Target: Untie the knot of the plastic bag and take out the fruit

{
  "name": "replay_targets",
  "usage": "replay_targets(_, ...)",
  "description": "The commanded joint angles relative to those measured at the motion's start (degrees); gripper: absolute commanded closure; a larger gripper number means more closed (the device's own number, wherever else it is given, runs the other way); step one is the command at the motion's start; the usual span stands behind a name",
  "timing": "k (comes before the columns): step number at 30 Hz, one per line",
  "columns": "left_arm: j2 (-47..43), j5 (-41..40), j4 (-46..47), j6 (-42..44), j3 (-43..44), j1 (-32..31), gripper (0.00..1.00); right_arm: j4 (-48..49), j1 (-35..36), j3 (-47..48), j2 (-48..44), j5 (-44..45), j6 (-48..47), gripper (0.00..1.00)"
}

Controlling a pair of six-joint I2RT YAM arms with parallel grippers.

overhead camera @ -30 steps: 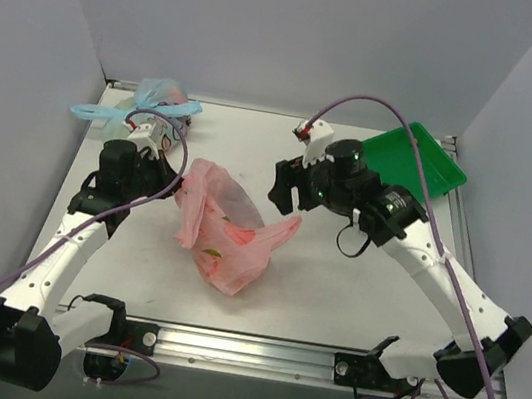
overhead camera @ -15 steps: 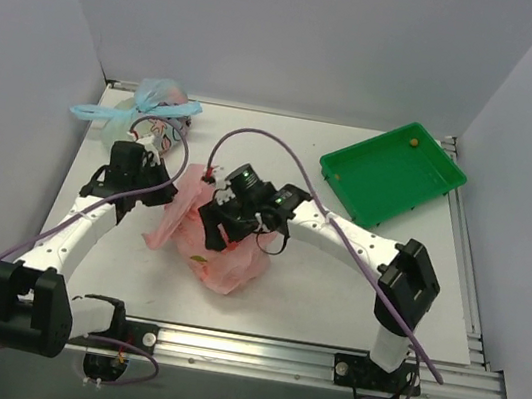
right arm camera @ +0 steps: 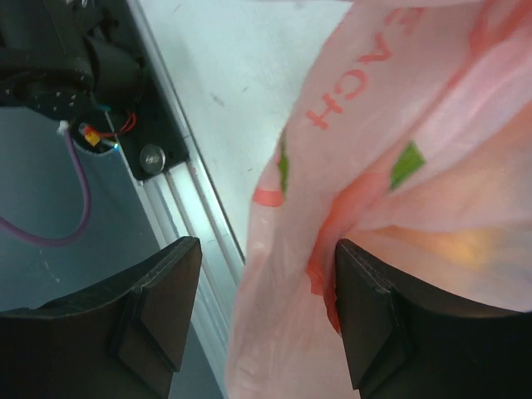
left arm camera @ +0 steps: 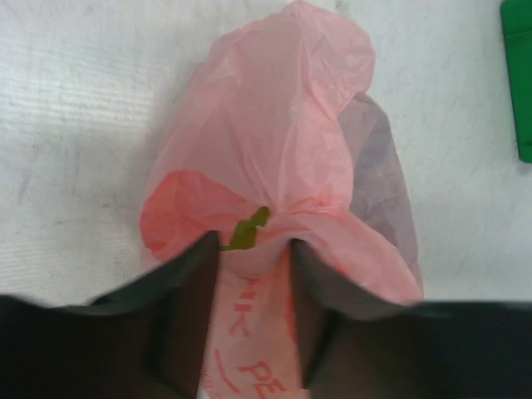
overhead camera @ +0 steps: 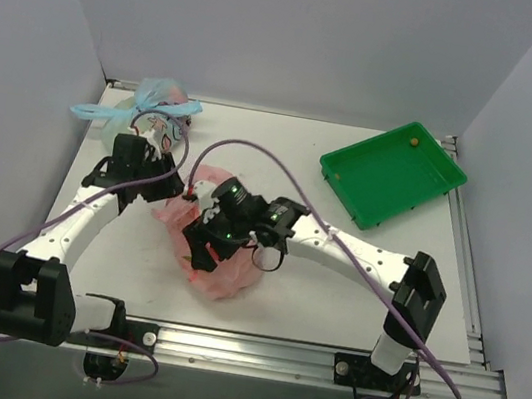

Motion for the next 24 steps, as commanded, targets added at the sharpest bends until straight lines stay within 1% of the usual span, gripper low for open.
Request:
replay_targets(1, -3.9, -2.0, 0.2, -0.7, 5.7, 0.1, 0.43, -1.6, -5.8, 0.6, -9.5, 5.9, 2.6, 0.37)
replay_targets(2, -5.0, -3.1, -1.4, -0.6, 6.5, 0.1, 0.33, -1.5, -7.5, -0.5, -10.5, 6.4, 4.0, 0.37)
replay_targets(3, -7.0, -5.5, -2.4, -0.4, 8.6, 0.1, 0.28, -1.5, -10.7, -0.9, -12.3, 6.7, 4.6, 0.36)
replay_targets(4, -8.0, -7.2, -3.6, -0.3, 9.5, 0.1, 0.26, -1.4, -12.2, -1.1, -12.9, 6.9, 5.1, 0.36)
replay_targets(5, -9.0, -8.7, -5.8, 0.3, 10.6, 0.1, 0.17, -1.4, -13.7, -1.5, -13.6, 6.6, 5.6, 0.36)
replay_targets(6, -10.8, -9.9, -6.9, 0.5, 11.5, 0.2, 0.14, -1.3, -16.4, -1.6, -14.3, 6.3, 6.1, 0.36)
replay_targets(7, -11.8, -12.4, -7.8, 1.0, 13.2, 0.1, 0.09, -1.1, -17.5, -1.8, -14.6, 6.3, 6.6, 0.36)
replay_targets(10, -14.8, -14.3, -10.9, 1.2, 14.9, 0.1, 0.07, 0.8, -22.0, -2.7, -14.4, 4.6, 8.8, 0.35)
replay_targets(13, -17.7, -13.8, -13.5, 1.3, 14.3, -0.1, 0.06, 2.0, -22.9, -2.2, -11.5, 2.2, 10.4, 0.35)
replay_targets(15, -19.9, -12.7, -15.1, 1.5, 12.6, -0.2, 0.05, 3.8, -22.4, -2.0, -8.6, 0.0, 11.4, 0.32)
replay_targets(20, -24.2, -8.3, -19.3, 1.5, 7.9, -0.7, 0.04, 5.4, -18.3, -0.1, -2.2, 0.0, 12.4, 0.25)
replay_targets(24, -27.6, -4.0, -21.5, 1.1, 3.7, -1.2, 0.04, 7.3, -15.6, 2.7, 4.3, 0.7, 13.3, 0.24)
